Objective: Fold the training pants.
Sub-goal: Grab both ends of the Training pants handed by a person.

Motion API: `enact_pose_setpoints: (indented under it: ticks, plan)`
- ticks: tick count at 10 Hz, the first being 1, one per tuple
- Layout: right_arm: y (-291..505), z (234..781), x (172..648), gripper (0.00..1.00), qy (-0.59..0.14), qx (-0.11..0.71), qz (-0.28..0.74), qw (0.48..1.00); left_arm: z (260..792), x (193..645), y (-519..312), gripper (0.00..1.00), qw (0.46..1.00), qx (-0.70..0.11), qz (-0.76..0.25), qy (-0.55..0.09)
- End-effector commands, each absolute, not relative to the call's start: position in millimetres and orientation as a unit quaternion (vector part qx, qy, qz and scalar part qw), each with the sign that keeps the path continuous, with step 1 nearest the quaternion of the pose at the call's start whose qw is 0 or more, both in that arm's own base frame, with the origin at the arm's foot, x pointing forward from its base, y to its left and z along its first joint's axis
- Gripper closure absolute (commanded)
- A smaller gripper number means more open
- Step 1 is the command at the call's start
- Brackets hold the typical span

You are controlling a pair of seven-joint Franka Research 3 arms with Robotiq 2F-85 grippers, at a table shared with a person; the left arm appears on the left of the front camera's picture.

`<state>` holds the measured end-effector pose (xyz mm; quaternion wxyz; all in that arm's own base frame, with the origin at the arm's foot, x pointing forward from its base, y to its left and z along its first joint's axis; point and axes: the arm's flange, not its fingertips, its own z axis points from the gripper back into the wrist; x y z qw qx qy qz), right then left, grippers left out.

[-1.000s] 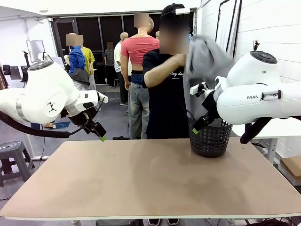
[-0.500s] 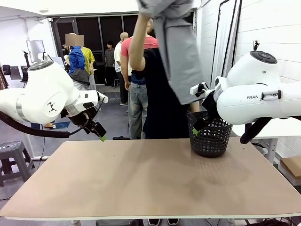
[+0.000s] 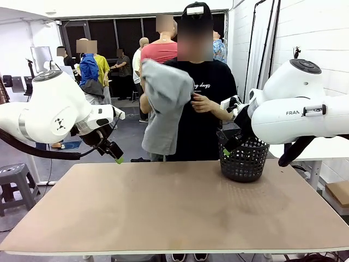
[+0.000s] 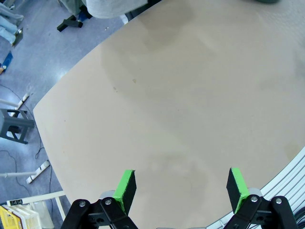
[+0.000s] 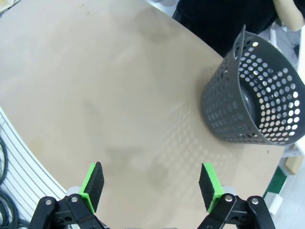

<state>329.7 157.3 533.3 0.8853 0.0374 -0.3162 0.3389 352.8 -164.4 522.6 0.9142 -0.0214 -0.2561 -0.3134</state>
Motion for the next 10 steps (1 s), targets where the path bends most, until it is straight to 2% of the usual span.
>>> enact_pose_setpoints:
  ticks: [1, 10]
  plan:
    - [157.3, 533.3, 329.6, 0.0, -0.316, 0.039, 0.339, 0.885, 523.3, 355.0, -164.4, 0.0, 0.915, -0.022, -0.313, -0.255]
    - [157.3, 533.3, 329.6, 0.0, -0.316, 0.039, 0.339, 0.885, 523.3, 355.0, -164.4, 0.0, 0.915, -0.022, -0.313, -0.255]
